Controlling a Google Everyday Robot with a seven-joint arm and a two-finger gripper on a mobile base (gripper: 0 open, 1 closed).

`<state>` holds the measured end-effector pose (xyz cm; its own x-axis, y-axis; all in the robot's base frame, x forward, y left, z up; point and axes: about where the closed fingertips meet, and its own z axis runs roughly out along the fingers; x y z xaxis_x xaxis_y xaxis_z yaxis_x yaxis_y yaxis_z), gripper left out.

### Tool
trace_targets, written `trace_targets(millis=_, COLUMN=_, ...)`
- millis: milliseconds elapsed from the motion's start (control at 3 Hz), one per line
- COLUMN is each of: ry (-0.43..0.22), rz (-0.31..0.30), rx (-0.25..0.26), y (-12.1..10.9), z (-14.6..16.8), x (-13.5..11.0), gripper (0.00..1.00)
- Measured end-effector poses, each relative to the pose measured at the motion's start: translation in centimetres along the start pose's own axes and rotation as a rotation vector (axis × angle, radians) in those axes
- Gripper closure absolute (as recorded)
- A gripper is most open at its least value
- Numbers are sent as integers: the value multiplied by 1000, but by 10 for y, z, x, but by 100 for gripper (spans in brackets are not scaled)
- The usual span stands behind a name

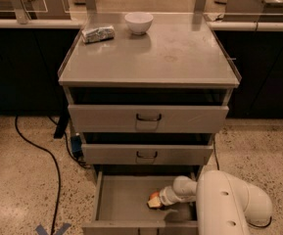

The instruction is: Place orange into bottom drawer

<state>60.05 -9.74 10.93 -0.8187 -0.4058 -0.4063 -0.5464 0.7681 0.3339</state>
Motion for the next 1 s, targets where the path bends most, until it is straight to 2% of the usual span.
trace_targets(millis=333, ry=0, rz=0, rx=0, y=0, z=0, x=0, gripper=81)
trace_targets(millis=1000, ry=0, rz=0, rx=0, y=0, z=0, x=0, gripper=36)
